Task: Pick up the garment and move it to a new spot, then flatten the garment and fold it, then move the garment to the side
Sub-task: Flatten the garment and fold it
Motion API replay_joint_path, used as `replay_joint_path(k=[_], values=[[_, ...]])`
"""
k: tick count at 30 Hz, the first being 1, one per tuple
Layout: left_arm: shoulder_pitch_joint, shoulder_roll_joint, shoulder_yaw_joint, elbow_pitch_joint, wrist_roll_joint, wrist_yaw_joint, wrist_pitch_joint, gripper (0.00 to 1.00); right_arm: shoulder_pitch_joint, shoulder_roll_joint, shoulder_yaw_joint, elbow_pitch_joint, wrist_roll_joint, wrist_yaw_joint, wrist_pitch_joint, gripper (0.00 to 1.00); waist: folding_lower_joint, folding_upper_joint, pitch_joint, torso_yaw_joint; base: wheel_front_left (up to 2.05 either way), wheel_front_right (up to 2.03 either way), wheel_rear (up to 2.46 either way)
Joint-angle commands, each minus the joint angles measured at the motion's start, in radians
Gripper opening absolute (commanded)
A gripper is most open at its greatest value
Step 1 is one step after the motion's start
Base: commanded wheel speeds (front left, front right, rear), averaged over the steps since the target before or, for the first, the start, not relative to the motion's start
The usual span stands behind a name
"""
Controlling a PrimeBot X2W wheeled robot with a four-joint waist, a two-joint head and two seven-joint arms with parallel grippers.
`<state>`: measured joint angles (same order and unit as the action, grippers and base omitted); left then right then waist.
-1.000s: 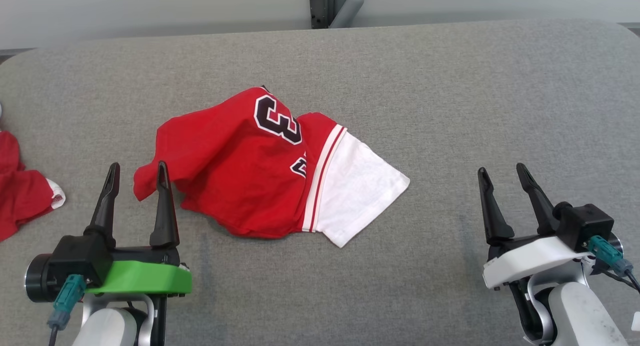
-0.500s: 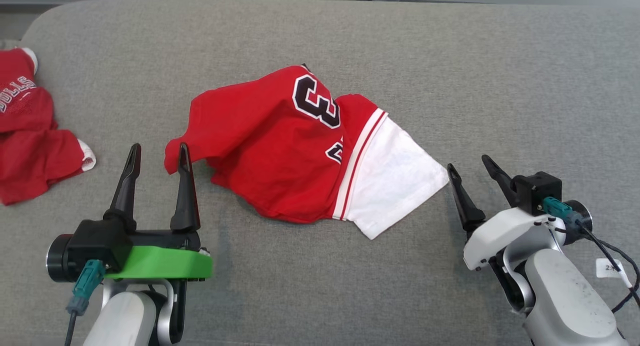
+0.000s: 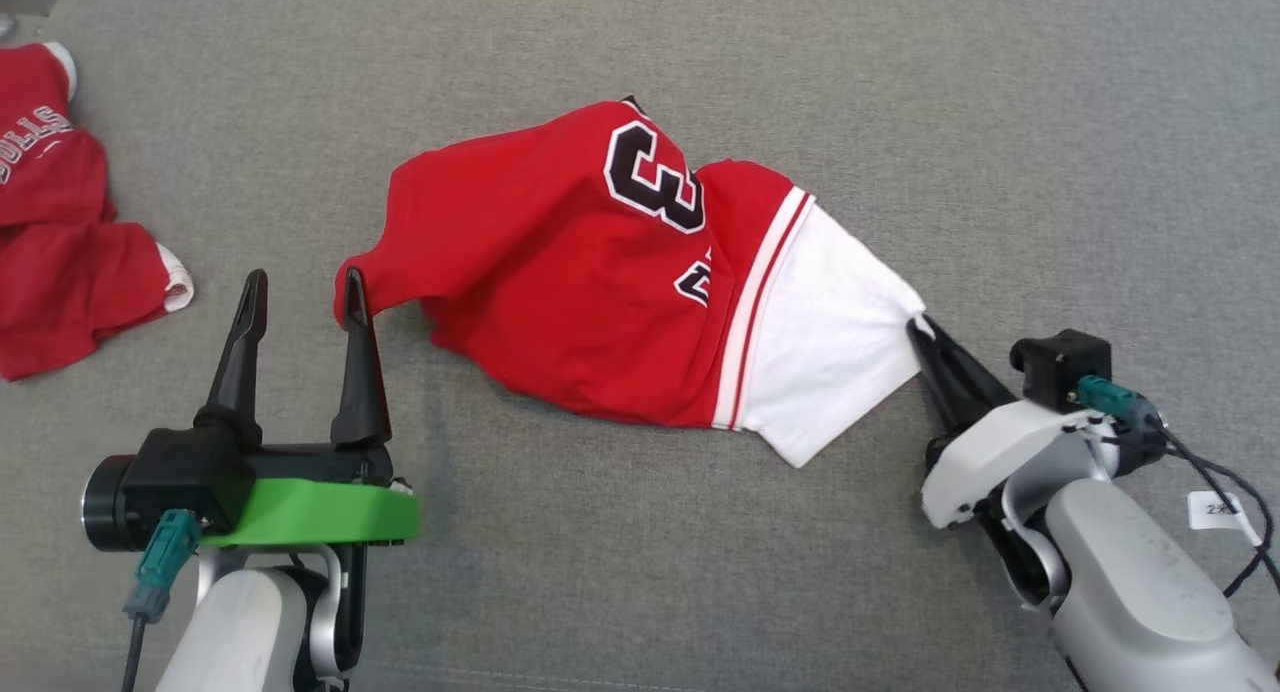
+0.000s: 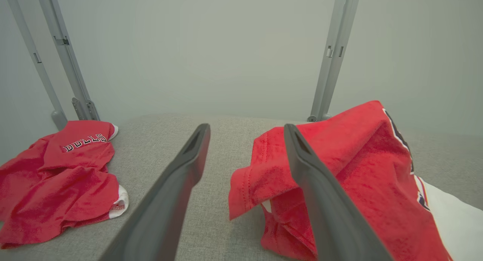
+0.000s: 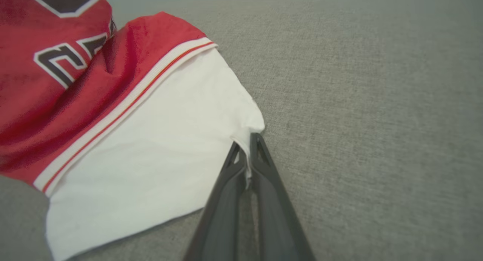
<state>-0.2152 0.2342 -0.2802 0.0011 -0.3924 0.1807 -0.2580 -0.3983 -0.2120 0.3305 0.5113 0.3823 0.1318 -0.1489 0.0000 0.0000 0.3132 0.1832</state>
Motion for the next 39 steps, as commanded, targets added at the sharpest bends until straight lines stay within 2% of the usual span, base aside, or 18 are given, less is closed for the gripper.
replay_joint_path(k=[1,4,12,15,19,20,21,28,34,39], values=[[-0.008,-0.001,0.011,-0.006,0.011,-0.006,-0.007,1.00,-0.015,-0.028,-0.016,-0.023,0.020,-0.002,-0.023,0.00,0.0000,0.0000,-0.001,-0.038,0.00,0.00,0.00],[-0.006,0.000,0.015,-0.007,0.016,-0.011,-0.007,1.00,-0.020,-0.041,-0.040,-0.051,0.027,-0.002,-0.039,0.00,0.0000,0.0000,0.000,-0.059,0.00,0.00,0.00],[-0.018,0.001,0.014,-0.002,0.031,-0.023,-0.007,1.00,0.023,-0.086,-0.244,-0.122,0.021,-0.002,-0.061,0.00,0.0000,0.0000,0.005,-0.122,0.00,0.00,0.00],[-0.022,0.003,0.009,0.001,0.037,-0.029,-0.007,1.00,0.024,-0.087,-0.345,-0.105,0.020,-0.002,-0.058,0.00,0.0000,0.0000,0.013,-0.139,0.00,0.00,0.00],[-0.033,0.004,0.000,0.011,0.039,-0.036,-0.007,1.00,0.002,-0.074,-0.391,-0.049,0.018,-0.002,-0.063,0.00,0.0000,0.0000,0.024,-0.144,0.00,0.00,0.00],[-0.035,0.004,-0.001,0.013,0.039,-0.037,-0.007,1.00,-0.004,-0.071,-0.394,-0.036,0.017,-0.002,-0.067,0.29,0.0000,0.0000,0.026,-0.145,0.00,0.00,0.00],[-0.038,0.004,-0.002,0.014,0.039,-0.037,-0.007,1.00,-0.007,-0.069,-0.393,-0.026,0.011,-0.002,-0.069,1.00,0.0000,0.0000,0.028,-0.146,0.00,0.00,0.00],[-0.026,-0.003,-0.008,0.001,0.058,-0.030,-0.007,1.00,0.011,-0.045,-0.400,-0.029,-0.022,-0.002,-0.106,1.00,0.0000,0.0000,0.016,-0.155,0.00,0.00,0.00],[0.008,-0.005,0.004,-0.003,0.063,-0.026,-0.007,1.00,0.079,-0.003,-0.424,-0.208,-0.123,-0.002,-0.118,1.00,0.0000,0.0000,-0.024,-0.170,0.00,0.00,0.00],[0.030,-0.003,-0.003,0.012,0.067,-0.035,-0.007,1.00,0.159,0.036,-0.404,-0.349,-0.185,-0.002,-0.118,1.00,0.0000,0.0000,-0.065,-0.178,0.00,0.00,0.00]])
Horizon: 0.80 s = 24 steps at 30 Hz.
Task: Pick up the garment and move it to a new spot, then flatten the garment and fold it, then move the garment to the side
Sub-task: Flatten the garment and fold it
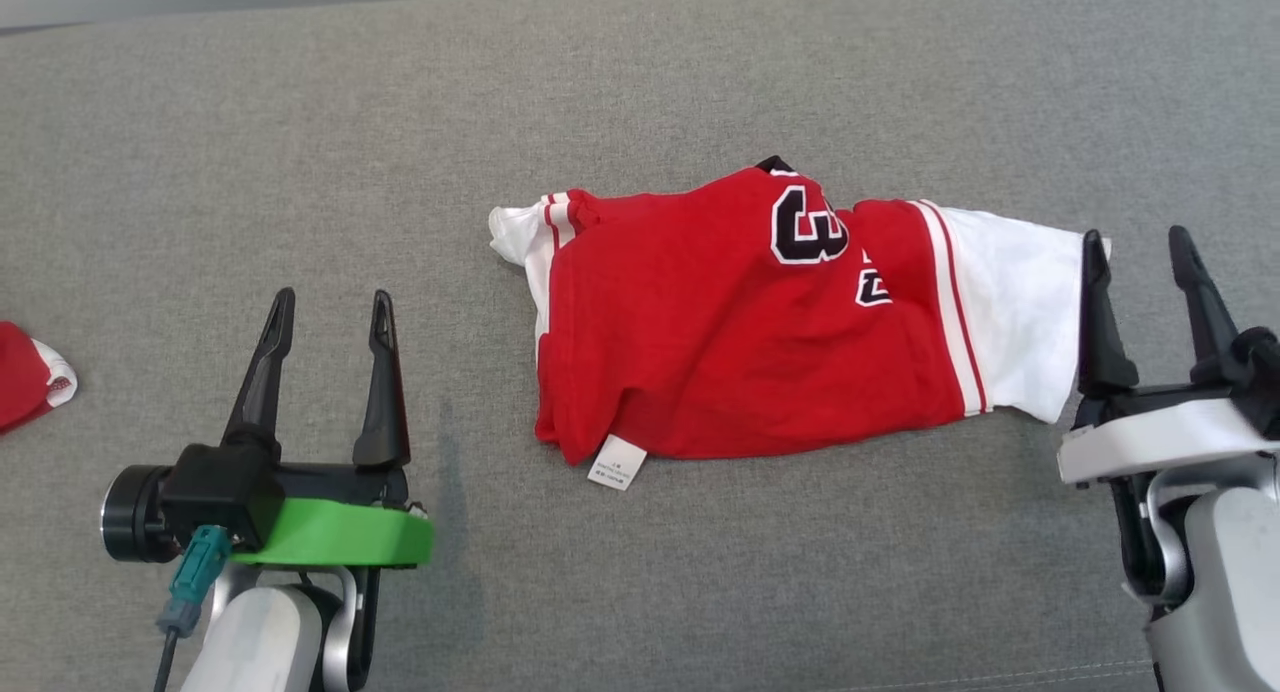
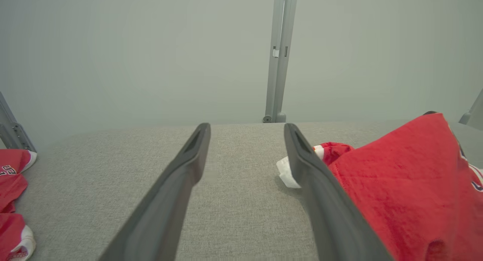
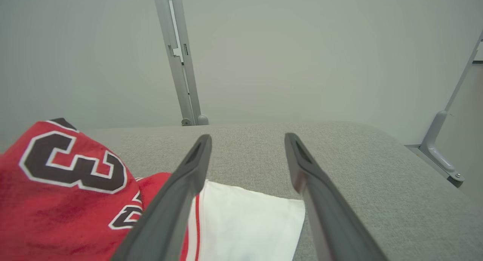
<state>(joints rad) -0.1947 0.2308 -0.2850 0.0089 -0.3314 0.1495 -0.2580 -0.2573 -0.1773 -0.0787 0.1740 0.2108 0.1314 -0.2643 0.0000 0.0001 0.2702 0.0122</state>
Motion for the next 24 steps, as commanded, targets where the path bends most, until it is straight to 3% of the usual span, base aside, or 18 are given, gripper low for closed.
replay_joint_path(k=[1,12,24], values=[[0.014,0.000,-0.001,0.009,0.005,-0.007,-0.007,1.00,0.033,0.006,0.010,-0.029,-0.021,-0.001,-0.002,1.00,0.0000,-0.0001,-0.030,-0.008,0.00,0.00,0.00],[0.059,-0.006,-0.023,0.042,-0.015,-0.007,-0.002,1.00,0.176,0.056,0.031,-0.137,-0.045,-0.001,0.042,1.00,0.0000,-0.0001,-0.087,-0.010,0.00,0.00,0.00],[0.051,-0.008,-0.041,0.042,-0.017,-0.007,0.005,1.00,0.193,0.065,0.025,-0.165,-0.041,-0.001,0.064,1.00,0.0000,-0.0001,-0.084,0.000,0.00,0.00,0.00]])
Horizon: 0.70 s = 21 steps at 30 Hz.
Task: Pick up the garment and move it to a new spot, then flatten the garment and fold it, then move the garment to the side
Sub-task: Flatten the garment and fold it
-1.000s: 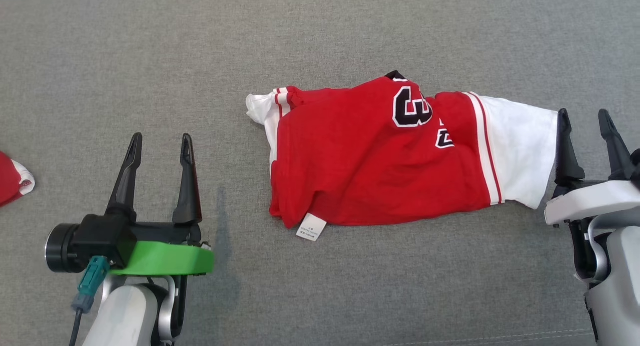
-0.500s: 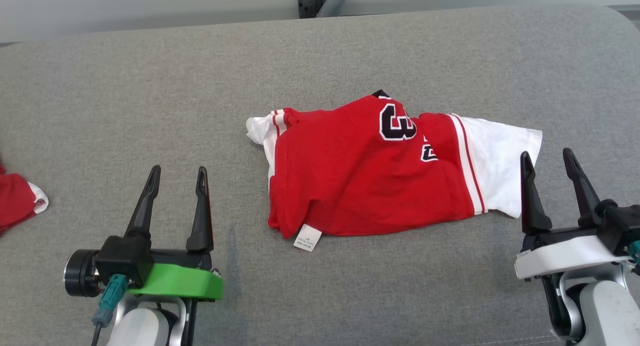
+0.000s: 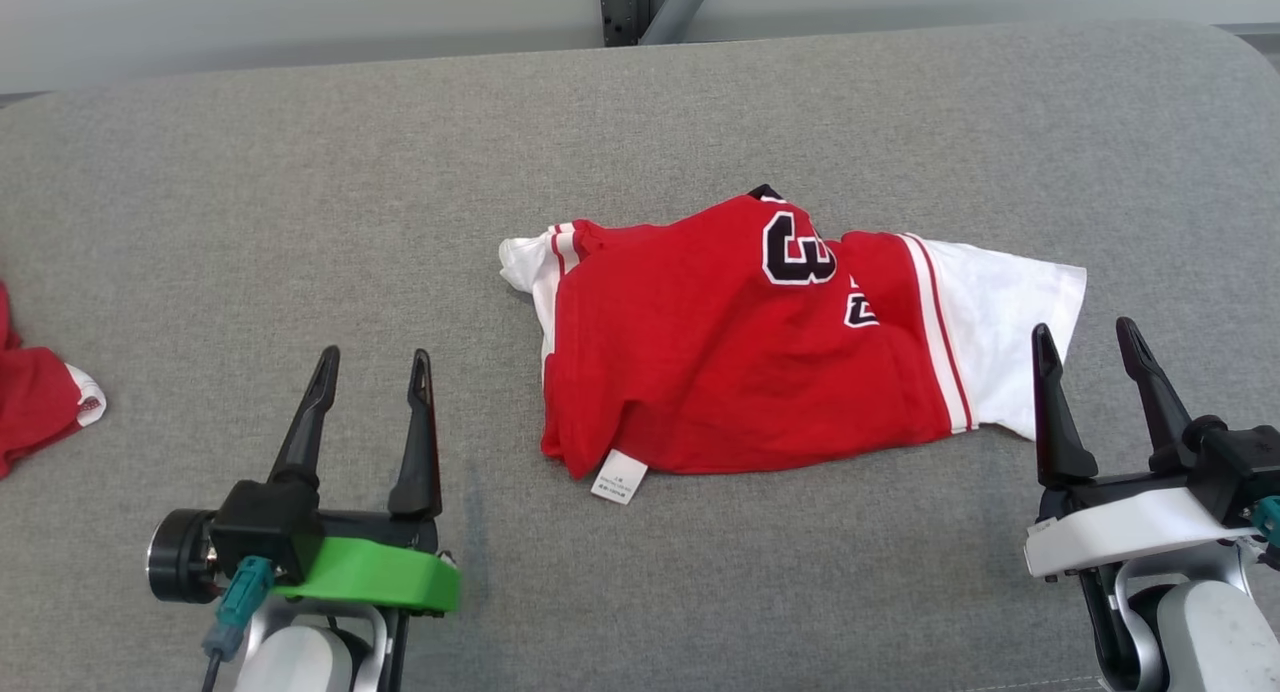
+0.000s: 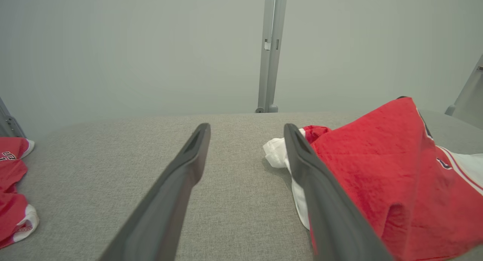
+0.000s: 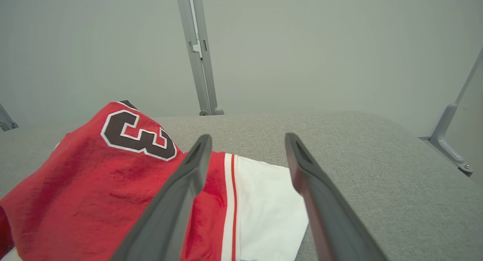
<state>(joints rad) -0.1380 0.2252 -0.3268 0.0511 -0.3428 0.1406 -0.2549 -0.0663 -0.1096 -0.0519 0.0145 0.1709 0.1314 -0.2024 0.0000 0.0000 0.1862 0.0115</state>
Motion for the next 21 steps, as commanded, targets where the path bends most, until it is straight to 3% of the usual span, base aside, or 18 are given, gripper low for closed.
replay_joint_path(k=[1,11,21], values=[[-0.009,-0.006,-0.008,0.002,-0.007,-0.008,0.002,1.00,0.000,-0.002,-0.001,-0.005,0.000,-0.001,0.003,1.00,0.0000,0.0000,0.000,0.001,0.00,0.00,0.00],[0.000,-0.072,-0.192,0.127,-0.021,-0.125,0.108,1.00,-0.010,0.004,0.018,0.003,0.009,-0.001,0.006,1.00,0.0000,0.0000,0.018,-0.005,0.00,0.00,0.00],[-0.074,-0.116,-0.234,0.350,-0.042,-0.167,0.112,1.00,-0.035,-0.004,0.039,0.011,0.016,-0.001,0.007,1.00,0.0000,0.0000,0.057,-0.016,0.00,0.00,0.00]])
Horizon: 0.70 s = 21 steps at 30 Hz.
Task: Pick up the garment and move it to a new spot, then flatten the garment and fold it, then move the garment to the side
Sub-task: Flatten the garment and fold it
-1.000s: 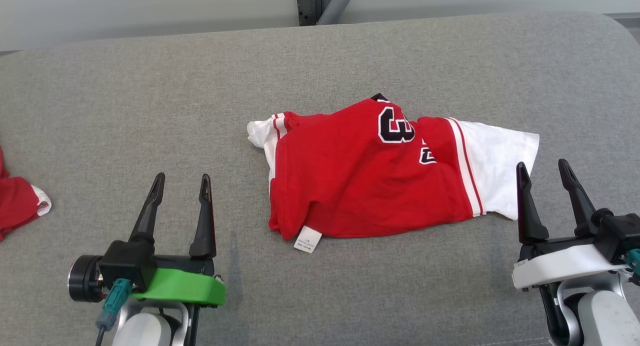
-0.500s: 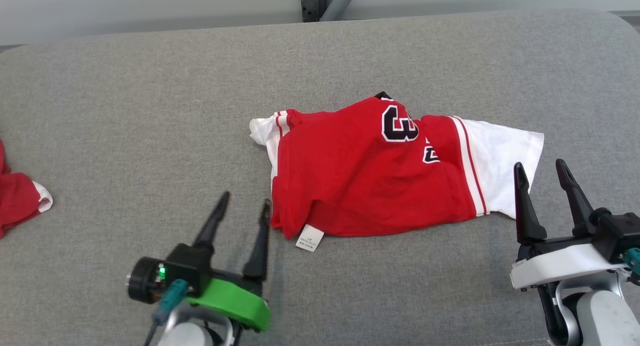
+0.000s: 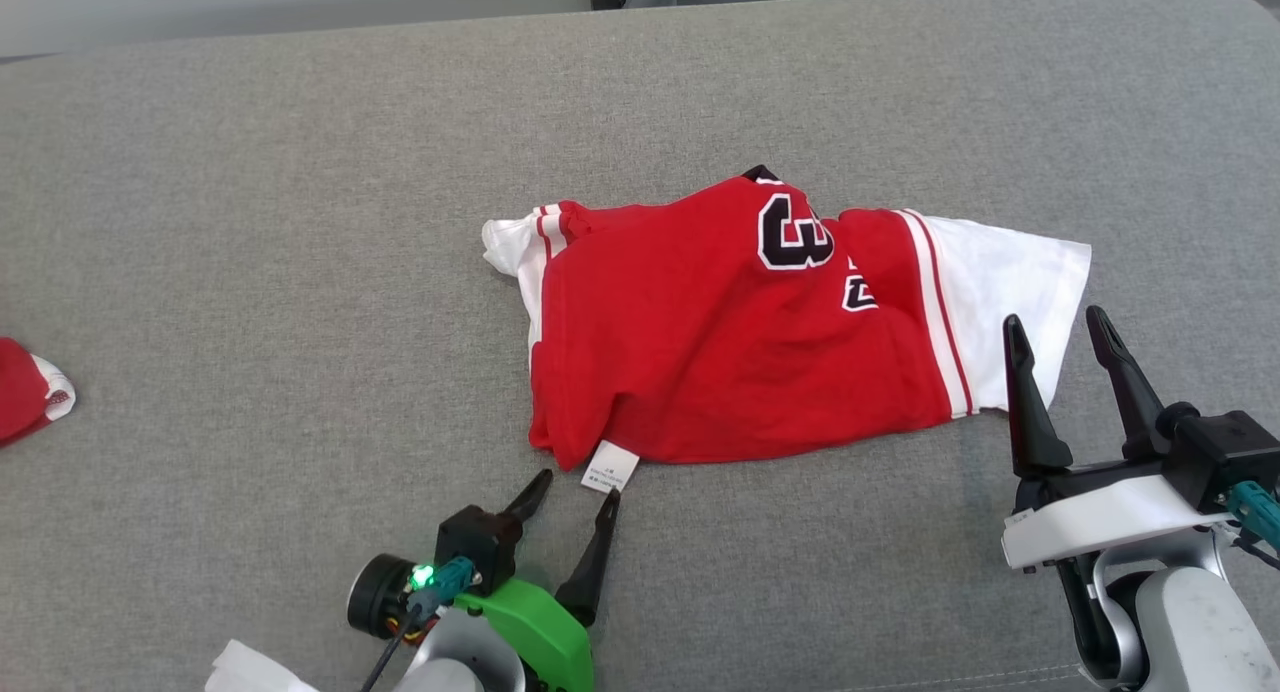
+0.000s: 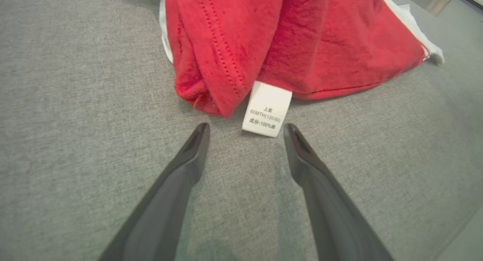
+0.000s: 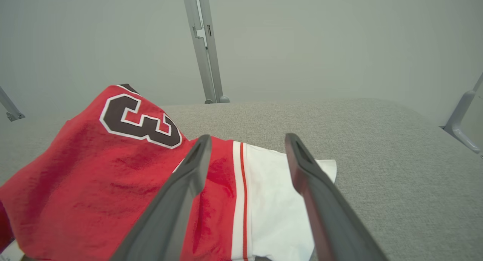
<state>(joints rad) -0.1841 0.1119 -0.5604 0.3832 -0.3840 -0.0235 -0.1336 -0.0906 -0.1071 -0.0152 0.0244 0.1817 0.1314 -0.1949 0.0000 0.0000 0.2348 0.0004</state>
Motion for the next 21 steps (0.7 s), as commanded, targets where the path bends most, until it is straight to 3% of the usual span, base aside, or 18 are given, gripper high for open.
replay_joint_path(k=[1,7,8,9,10,11,18,21], values=[[-0.043,-0.004,0.001,0.039,0.005,-0.002,-0.018,1.00,-0.016,-0.007,0.005,0.001,0.006,-0.001,-0.001,1.00,0.0000,0.0000,0.011,-0.007,0.00,0.00,0.00],[-0.103,-0.013,0.006,0.123,0.018,0.010,-0.060,1.00,-0.026,-0.010,0.013,0.005,0.012,-0.001,-0.001,1.00,0.0000,0.0000,0.026,-0.017,0.00,0.00,0.00],[-0.111,-0.014,0.007,0.133,0.023,0.015,-0.068,0.91,-0.027,-0.011,0.014,0.006,0.012,-0.001,-0.002,1.00,0.0000,0.0000,0.027,-0.018,0.00,0.00,0.00],[-0.117,-0.013,0.008,0.140,0.027,0.016,-0.075,0.47,-0.028,-0.010,0.012,0.008,0.014,-0.001,-0.002,1.00,0.0000,0.0000,0.029,-0.020,0.00,0.00,0.00],[-0.121,-0.013,0.009,0.146,0.027,0.013,-0.084,0.15,-0.028,-0.010,0.012,0.009,0.016,-0.001,-0.002,1.00,0.0000,0.0000,0.031,-0.020,0.00,0.00,0.00],[-0.126,-0.011,0.009,0.148,0.033,0.016,-0.093,0.00,-0.028,-0.010,0.010,0.011,0.018,-0.001,-0.003,1.00,0.0000,0.0000,0.033,-0.020,0.00,0.00,0.00],[-0.134,0.002,0.016,0.110,0.053,0.025,-0.122,0.00,-0.045,-0.024,-0.005,0.048,0.032,-0.001,0.005,1.00,0.0000,0.0000,0.046,-0.012,0.00,0.00,0.00],[-0.132,0.017,0.016,0.063,0.062,0.033,-0.123,0.00,-0.088,-0.064,-0.017,0.129,0.043,-0.001,0.014,1.00,0.0000,0.0000,0.065,-0.004,0.00,0.00,0.00]])
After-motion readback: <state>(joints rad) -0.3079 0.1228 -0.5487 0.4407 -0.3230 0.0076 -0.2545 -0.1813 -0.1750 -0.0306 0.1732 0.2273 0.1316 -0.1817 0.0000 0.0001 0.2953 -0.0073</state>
